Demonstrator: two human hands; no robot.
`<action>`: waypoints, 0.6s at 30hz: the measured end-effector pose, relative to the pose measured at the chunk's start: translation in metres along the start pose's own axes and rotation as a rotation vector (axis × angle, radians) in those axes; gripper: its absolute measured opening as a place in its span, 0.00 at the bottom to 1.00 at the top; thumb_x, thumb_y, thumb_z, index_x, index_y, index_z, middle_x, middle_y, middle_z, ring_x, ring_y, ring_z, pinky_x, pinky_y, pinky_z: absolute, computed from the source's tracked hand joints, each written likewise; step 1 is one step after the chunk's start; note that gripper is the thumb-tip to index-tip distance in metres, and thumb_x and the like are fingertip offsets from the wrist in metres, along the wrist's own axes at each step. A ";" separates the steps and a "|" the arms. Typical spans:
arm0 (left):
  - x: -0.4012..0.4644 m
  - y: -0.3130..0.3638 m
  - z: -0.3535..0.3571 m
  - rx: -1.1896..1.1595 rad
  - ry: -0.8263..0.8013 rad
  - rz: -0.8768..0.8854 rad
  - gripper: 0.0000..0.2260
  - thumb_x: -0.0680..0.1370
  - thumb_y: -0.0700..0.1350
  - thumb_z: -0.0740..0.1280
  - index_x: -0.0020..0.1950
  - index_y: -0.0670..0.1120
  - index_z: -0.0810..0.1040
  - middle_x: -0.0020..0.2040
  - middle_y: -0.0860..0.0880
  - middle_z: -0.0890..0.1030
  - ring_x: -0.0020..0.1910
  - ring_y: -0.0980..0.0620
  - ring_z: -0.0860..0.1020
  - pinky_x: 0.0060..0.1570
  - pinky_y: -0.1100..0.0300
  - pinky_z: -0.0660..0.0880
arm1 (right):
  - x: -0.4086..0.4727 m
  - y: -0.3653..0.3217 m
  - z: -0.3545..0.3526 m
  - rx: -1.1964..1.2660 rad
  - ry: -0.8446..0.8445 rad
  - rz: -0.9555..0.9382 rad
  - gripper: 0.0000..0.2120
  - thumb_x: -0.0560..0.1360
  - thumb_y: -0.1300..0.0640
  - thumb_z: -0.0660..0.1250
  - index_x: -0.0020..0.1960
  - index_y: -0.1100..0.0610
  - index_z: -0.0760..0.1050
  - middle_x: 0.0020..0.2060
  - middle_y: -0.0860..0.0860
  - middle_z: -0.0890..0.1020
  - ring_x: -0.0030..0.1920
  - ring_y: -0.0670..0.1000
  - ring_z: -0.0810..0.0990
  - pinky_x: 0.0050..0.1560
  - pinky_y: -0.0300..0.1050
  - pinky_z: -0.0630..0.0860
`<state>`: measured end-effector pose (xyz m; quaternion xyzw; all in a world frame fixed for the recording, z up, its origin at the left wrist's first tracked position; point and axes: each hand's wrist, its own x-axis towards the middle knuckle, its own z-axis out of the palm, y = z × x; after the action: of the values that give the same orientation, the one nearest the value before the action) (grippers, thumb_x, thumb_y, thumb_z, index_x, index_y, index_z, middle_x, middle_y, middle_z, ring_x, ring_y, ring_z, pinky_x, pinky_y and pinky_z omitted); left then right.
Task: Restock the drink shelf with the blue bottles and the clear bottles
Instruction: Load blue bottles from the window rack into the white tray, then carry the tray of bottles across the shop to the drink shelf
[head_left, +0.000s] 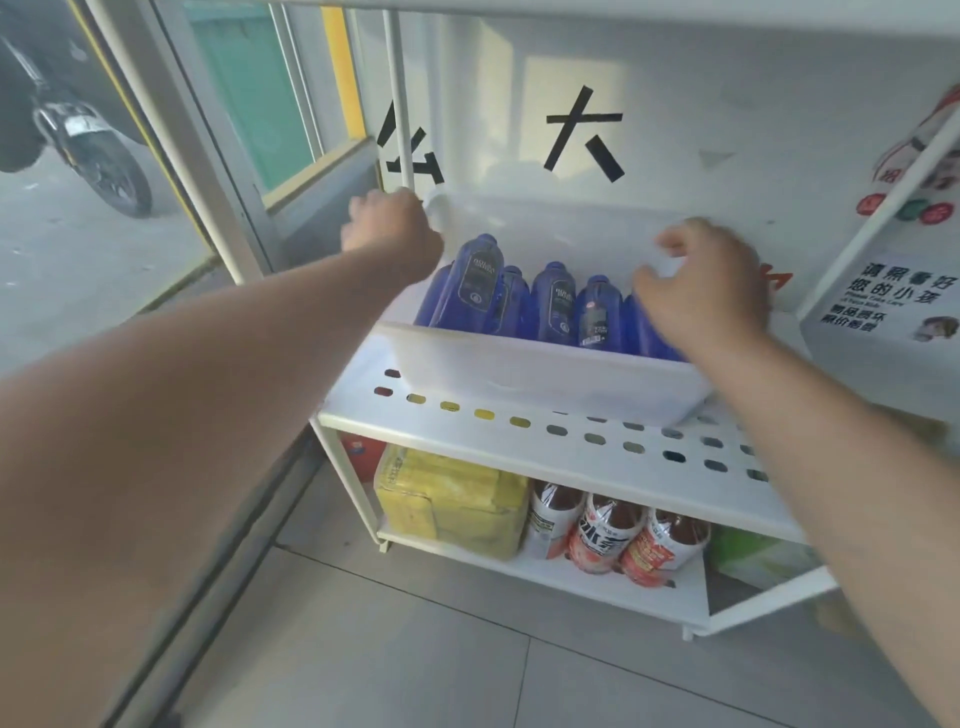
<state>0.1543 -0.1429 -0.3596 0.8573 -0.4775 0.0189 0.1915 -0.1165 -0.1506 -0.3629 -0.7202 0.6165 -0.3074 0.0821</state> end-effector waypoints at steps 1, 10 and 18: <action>-0.001 -0.011 -0.003 0.069 -0.029 -0.031 0.16 0.75 0.48 0.66 0.60 0.41 0.75 0.62 0.39 0.75 0.61 0.38 0.72 0.52 0.47 0.76 | 0.006 0.017 -0.009 -0.142 -0.054 0.094 0.24 0.72 0.47 0.69 0.65 0.57 0.74 0.61 0.59 0.78 0.62 0.63 0.76 0.59 0.56 0.73; -0.038 -0.046 0.001 -0.558 -0.285 -0.347 0.21 0.74 0.37 0.67 0.67 0.43 0.75 0.55 0.43 0.78 0.49 0.45 0.78 0.40 0.56 0.77 | -0.007 0.061 -0.014 0.361 -0.301 0.538 0.11 0.74 0.67 0.63 0.55 0.57 0.74 0.40 0.54 0.77 0.42 0.57 0.76 0.41 0.43 0.72; -0.113 -0.072 -0.045 -0.597 -0.352 -0.357 0.07 0.73 0.36 0.64 0.49 0.39 0.78 0.40 0.42 0.76 0.38 0.44 0.75 0.36 0.59 0.71 | -0.079 0.045 -0.061 0.348 -0.349 0.519 0.18 0.76 0.67 0.62 0.65 0.58 0.75 0.56 0.58 0.80 0.55 0.58 0.78 0.44 0.42 0.71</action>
<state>0.1594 -0.0012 -0.3644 0.8235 -0.3309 -0.3018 0.3483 -0.1913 -0.0708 -0.3639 -0.5565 0.6939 -0.2491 0.3831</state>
